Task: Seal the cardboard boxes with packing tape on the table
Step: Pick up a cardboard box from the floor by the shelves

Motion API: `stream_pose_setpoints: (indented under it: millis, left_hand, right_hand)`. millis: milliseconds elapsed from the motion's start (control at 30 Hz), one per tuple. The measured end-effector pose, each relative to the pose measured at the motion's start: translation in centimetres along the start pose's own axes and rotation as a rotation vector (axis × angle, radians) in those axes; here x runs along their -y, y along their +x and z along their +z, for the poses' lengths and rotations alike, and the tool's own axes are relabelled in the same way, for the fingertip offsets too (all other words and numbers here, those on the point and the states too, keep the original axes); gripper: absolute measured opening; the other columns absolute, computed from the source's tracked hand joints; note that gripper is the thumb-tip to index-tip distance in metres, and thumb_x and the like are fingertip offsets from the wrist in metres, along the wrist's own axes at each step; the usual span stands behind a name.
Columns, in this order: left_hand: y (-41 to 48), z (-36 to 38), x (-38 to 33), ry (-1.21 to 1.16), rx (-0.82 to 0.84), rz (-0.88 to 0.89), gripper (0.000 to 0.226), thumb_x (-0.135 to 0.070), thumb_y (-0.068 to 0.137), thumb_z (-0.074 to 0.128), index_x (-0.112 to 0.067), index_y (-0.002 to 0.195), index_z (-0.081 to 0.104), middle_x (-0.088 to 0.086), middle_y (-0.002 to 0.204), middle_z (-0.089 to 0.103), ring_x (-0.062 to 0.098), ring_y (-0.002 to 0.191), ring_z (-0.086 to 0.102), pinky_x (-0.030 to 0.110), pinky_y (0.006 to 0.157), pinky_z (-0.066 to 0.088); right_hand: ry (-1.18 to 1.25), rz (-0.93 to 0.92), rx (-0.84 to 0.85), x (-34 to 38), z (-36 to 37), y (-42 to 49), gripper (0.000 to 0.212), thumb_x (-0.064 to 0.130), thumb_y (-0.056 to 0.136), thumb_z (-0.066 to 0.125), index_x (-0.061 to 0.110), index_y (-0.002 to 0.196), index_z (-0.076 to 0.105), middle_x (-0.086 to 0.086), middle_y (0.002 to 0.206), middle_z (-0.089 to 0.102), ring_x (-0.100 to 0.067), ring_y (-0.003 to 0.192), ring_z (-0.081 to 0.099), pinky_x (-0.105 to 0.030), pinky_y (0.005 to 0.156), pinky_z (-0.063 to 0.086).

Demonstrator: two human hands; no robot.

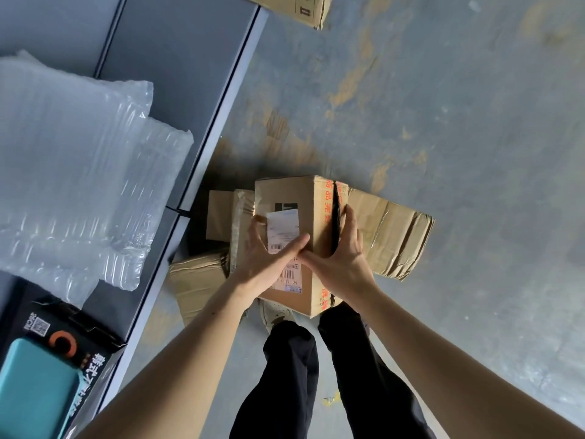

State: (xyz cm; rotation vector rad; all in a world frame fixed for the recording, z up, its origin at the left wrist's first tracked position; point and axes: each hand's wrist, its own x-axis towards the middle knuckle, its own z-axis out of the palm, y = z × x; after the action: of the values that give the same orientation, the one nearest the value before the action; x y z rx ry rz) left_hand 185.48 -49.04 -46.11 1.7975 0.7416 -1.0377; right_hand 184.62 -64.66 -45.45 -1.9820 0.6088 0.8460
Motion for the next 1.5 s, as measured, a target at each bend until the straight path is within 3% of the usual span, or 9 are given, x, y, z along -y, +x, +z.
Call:
stream_pose_setpoints:
  millis: [300,467,733,800,900,1000,1200,1333,1500]
  left_hand:
    - [-8.0,-2.5,-4.8,0.095,-0.053,0.037,0.127,-0.085,0.056,0.068,-0.046,0.151,-0.008,0.009,0.16,0.014,0.039,0.14,0.032,0.06,0.106,0.036]
    - [-13.4,-4.4,-7.8,0.061,-0.031,0.06,0.141,-0.097,0.043,0.062,-0.048,0.149,-0.017,0.008,0.16,0.015,0.037,0.144,0.025,0.061,0.111,0.029]
    - [-23.1,-7.4,-12.4,0.012,0.005,0.121,0.154,-0.094,0.037,0.068,-0.043,0.146,-0.029,0.004,0.163,0.004,0.03,0.148,0.014,0.056,0.116,0.024]
    - [-24.8,-8.2,-12.8,-0.029,-0.014,0.152,0.147,-0.092,0.04,0.071,-0.054,0.144,-0.025,0.003,0.162,0.009,0.033,0.146,0.024,0.059,0.112,0.031]
    - [-26.9,-9.3,-12.8,-0.098,-0.024,0.216,0.125,-0.089,0.046,0.072,-0.067,0.14,-0.008,0.001,0.159,0.024,0.032,0.138,0.038,0.063,0.104,0.04]
    - [-29.1,-9.7,-12.7,-0.146,-0.076,0.283,0.109,-0.088,0.05,0.072,-0.066,0.138,0.012,0.0,0.15,0.039,0.028,0.133,0.043,0.061,0.103,0.041]
    - [-33.6,-10.6,-12.6,-0.153,-0.175,0.365,0.108,-0.093,0.049,0.064,-0.046,0.138,0.026,-0.004,0.132,0.056,0.022,0.117,0.056,0.054,0.096,0.048]
    - [-35.9,-12.0,-12.9,-0.202,-0.136,0.367,0.096,-0.082,0.06,0.067,-0.036,0.138,0.036,-0.011,0.113,0.061,0.005,0.096,0.058,0.035,0.079,0.053]
    - [-37.7,-13.4,-13.2,-0.201,-0.052,0.324,0.1,-0.081,0.067,0.062,-0.03,0.148,0.032,-0.021,0.096,0.046,-0.011,0.08,0.044,0.022,0.062,0.033]
  right_hand:
    - [0.002,-0.047,-0.01,5.6,-3.9,-6.9,0.123,0.068,0.07,0.072,0.037,0.155,-0.011,0.003,0.152,0.024,-0.024,0.14,0.03,-0.053,0.109,0.04]
    - [-0.037,-0.101,-0.026,9.8,-6.8,-11.5,0.121,0.067,0.072,0.071,0.037,0.155,-0.011,0.002,0.15,0.025,-0.025,0.136,0.032,-0.048,0.106,0.044]
    - [0.034,-0.294,0.024,15.9,-12.2,-19.7,0.126,0.041,0.068,0.088,0.032,0.158,0.0,0.001,0.152,0.026,-0.021,0.139,0.031,-0.037,0.111,0.039]
    - [0.155,-0.338,0.113,16.9,-13.4,-22.0,0.11,0.035,0.071,0.086,0.032,0.155,0.015,0.007,0.147,0.037,-0.015,0.137,0.039,-0.03,0.108,0.04]
    - [0.418,-0.381,0.237,18.3,-14.3,-25.3,0.057,0.019,0.088,0.07,0.027,0.137,0.041,0.028,0.114,0.059,0.007,0.103,0.063,-0.013,0.08,0.053]
    - [0.458,-0.372,0.146,18.2,-13.5,-26.8,0.066,0.026,0.096,0.063,0.036,0.151,0.027,0.022,0.126,0.053,0.003,0.109,0.06,-0.016,0.082,0.055]
    - [0.42,-0.395,-0.056,18.8,-13.0,-28.8,0.052,0.039,0.092,0.066,0.029,0.141,0.051,0.009,0.13,0.062,-0.01,0.113,0.063,-0.036,0.095,0.055]
    - [0.373,-0.483,-0.073,20.4,-13.6,-30.9,0.038,0.031,0.098,0.056,0.021,0.136,0.056,0.015,0.119,0.064,0.002,0.102,0.065,-0.019,0.085,0.056]
    - [0.322,-0.573,-0.089,21.7,-13.9,-33.3,0.03,0.027,0.103,0.046,0.024,0.131,0.057,0.021,0.114,0.065,0.008,0.103,0.064,-0.012,0.079,0.051]
